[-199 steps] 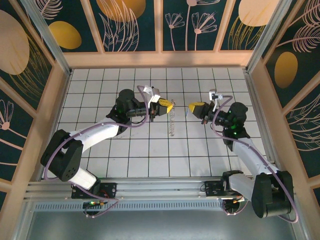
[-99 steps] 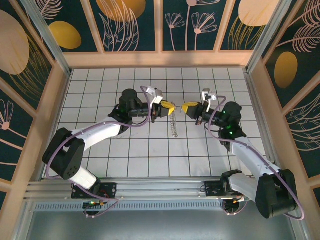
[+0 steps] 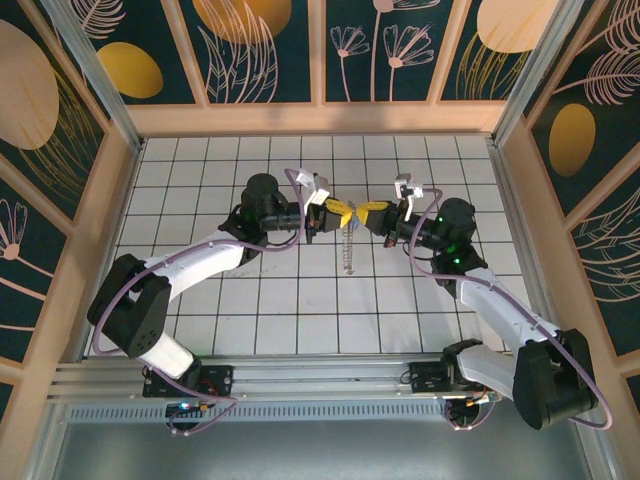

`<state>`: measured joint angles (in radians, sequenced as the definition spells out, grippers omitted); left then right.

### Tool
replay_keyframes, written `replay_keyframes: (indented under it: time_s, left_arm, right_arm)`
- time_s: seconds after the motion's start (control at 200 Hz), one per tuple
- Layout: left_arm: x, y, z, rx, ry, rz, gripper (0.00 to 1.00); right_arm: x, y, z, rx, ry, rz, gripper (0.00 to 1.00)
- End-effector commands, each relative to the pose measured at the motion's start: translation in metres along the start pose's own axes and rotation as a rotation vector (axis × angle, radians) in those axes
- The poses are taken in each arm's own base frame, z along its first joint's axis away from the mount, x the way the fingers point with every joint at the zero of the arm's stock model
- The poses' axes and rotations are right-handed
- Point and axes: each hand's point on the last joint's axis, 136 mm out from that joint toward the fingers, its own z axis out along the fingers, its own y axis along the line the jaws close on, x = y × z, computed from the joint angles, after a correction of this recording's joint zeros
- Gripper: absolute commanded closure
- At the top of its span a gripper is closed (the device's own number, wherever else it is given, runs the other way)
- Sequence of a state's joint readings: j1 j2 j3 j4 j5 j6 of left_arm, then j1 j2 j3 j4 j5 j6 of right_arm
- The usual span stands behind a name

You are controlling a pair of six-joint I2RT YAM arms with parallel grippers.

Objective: Put the keys on the keyring

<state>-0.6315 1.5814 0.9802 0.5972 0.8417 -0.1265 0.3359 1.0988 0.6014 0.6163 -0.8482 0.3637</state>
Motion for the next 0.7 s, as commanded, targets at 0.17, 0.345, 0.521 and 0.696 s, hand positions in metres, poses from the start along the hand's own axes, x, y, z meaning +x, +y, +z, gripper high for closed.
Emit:
replay_keyframes:
  time_s: [0.17,0.345,0.521,0.696]
  left_arm:
    - [-0.019,-0.010,0.003,0.037,-0.031,0.062,1.00]
    - [-0.020,-0.010,0.004,0.036,-0.033,0.064,1.00]
    - [-0.021,-0.012,0.004,0.041,-0.036,0.069,1.00]
    - [-0.027,-0.017,0.002,0.047,-0.052,0.079,1.00]
  right_arm:
    - [-0.006,0.006,0.005,-0.020,-0.003,-0.044,1.00]
    - [-0.003,0.005,0.008,-0.016,0.016,-0.045,1.00]
    - [0.000,-0.003,0.009,0.023,0.022,-0.043,1.00]
    - [0.010,-0.018,0.006,0.094,0.035,-0.037,1.00]
